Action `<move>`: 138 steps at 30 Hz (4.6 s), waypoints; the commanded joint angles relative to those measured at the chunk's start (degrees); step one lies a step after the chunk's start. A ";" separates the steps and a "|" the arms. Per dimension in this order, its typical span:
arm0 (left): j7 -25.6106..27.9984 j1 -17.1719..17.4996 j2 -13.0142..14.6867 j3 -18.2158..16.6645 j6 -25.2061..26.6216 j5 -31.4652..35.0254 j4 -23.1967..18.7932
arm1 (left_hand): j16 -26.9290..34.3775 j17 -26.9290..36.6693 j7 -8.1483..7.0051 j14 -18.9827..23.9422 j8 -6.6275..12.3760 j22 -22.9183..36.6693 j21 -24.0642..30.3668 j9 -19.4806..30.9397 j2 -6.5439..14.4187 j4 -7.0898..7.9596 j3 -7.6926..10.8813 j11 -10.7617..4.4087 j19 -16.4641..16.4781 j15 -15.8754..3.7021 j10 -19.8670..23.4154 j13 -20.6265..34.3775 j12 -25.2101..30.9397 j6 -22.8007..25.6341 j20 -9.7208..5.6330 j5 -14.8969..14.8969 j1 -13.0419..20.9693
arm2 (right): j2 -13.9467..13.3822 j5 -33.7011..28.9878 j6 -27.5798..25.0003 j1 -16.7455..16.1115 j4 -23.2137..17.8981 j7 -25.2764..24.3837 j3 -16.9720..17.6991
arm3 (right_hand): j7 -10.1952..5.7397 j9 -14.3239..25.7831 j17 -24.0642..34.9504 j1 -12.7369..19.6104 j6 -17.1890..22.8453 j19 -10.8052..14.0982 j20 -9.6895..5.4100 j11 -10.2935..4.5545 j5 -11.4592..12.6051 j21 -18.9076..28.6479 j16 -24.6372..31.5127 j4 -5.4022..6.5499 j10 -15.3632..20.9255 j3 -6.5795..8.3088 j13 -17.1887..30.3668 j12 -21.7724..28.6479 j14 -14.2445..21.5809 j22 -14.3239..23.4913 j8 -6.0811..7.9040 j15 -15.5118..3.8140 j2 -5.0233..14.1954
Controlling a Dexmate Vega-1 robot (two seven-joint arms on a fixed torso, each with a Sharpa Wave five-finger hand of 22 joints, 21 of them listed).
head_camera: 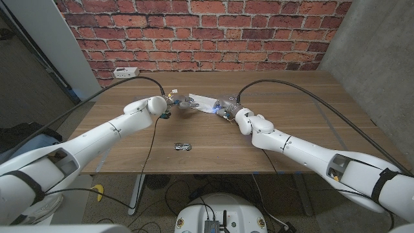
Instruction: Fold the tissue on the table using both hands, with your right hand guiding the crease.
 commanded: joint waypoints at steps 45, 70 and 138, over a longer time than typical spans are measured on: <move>-9.29 0.73 0.26 6.06 7.53 25.88 -10.41 | 0.30 0.12 0.17 4.34 0.90 0.01 -0.58 0.34 -0.29 0.40 -2.58 -1.00 -3.13 1.28 9.97 0.32 1.00 19.80 0.75 1.02 -8.22 | -1.83 -13.02 13.00 1.23 0.72 -15.89 -0.15 | 0.50 0.89 1.12 3.99 9.25 3.00 -1.87 -1.97 -1.60 1.36 1.84 0.25 5.98 1.99 0.37 0.26 3.85 0.37 2.69 -10.29 0.59; -8.83 2.35 0.55 4.30 6.25 24.38 -10.05 | 0.28 0.11 -0.28 4.45 0.72 0.00 -0.17 0.36 -0.67 0.32 -3.14 -1.08 -2.80 0.90 9.86 0.35 0.60 19.94 0.88 1.11 -9.21 | 6.38 -12.11 23.55 8.70 15.49 -21.98 -3.55 | -0.59 0.92 1.16 4.77 10.97 3.81 -1.96 -3.07 -1.49 1.74 1.63 0.37 7.32 2.79 0.49 0.02 5.37 0.39 3.26 -10.39 0.41; 17.74 21.65 5.76 -6.51 18.75 36.83 -29.68 | 13.71 5.03 5.68 56.80 8.17 4.18 19.11 1.38 3.19 -0.95 7.75 -0.59 35.06 -5.15 45.50 4.76 10.45 48.34 -3.66 0.25 -7.57 | 13.98 -6.14 27.48 15.23 29.75 -22.93 -10.80 | 2.58 0.99 2.21 4.74 8.28 3.95 -1.97 -1.33 -1.44 1.87 -0.12 0.82 6.28 3.50 0.84 -2.98 6.57 0.47 2.06 -10.39 -0.58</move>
